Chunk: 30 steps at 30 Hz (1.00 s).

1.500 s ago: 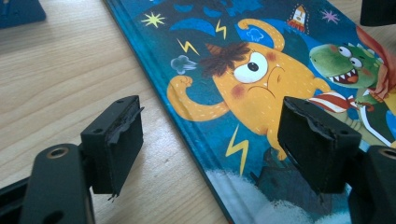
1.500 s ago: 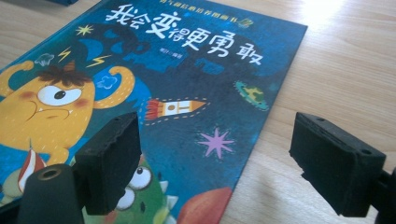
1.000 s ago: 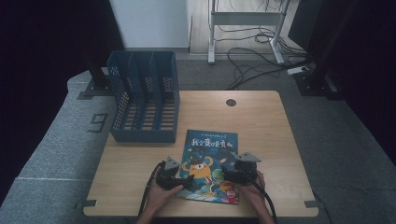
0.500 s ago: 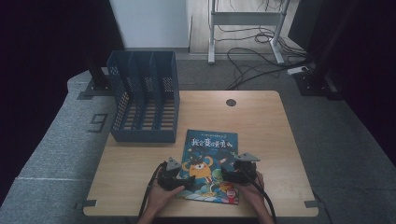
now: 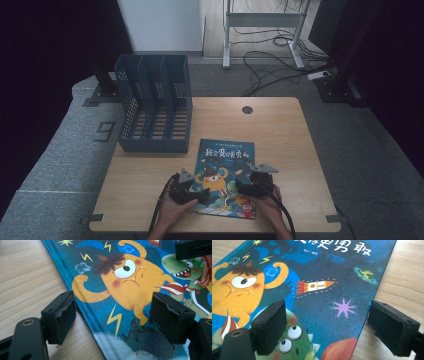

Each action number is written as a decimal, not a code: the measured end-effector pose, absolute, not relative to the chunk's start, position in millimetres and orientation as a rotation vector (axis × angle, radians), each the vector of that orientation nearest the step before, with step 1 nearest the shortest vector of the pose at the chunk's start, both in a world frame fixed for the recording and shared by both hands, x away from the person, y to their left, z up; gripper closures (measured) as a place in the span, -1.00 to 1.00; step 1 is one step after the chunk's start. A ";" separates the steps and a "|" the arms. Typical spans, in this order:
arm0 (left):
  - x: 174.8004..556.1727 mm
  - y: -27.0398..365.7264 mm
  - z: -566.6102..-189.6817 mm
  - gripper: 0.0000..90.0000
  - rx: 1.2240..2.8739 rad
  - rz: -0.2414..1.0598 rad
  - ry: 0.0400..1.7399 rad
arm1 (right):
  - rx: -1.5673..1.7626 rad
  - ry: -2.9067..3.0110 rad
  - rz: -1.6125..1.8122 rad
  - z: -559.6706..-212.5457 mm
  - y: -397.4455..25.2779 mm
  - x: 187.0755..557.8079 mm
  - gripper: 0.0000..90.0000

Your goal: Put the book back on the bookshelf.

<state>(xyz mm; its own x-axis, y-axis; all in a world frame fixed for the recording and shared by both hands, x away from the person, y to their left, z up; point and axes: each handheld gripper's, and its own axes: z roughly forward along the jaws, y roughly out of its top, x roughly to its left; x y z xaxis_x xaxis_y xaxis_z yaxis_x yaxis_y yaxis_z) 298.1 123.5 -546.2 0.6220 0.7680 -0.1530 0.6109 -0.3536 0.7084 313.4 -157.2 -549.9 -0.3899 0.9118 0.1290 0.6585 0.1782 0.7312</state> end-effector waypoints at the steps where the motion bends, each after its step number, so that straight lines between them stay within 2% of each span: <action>1: 298.0 123.3 -546.3 -0.54 2.084 0.265 1.077 | 1.490 2.123 1.045 -549.9 -157.2 313.4 -0.67; 30: 297.4 122.0 -547.4 -0.54 2.079 0.280 1.074 | 1.634 2.094 1.215 -546.3 -171.5 316.6 -0.61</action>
<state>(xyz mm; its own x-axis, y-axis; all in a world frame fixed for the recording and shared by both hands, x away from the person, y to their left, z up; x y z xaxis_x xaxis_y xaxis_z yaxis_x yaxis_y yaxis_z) 297.4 122.0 -547.4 0.6212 0.7705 -0.1427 0.6025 -0.3532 0.7157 316.6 -171.5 -546.3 -0.3573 0.8836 0.3028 0.7012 0.0396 0.7119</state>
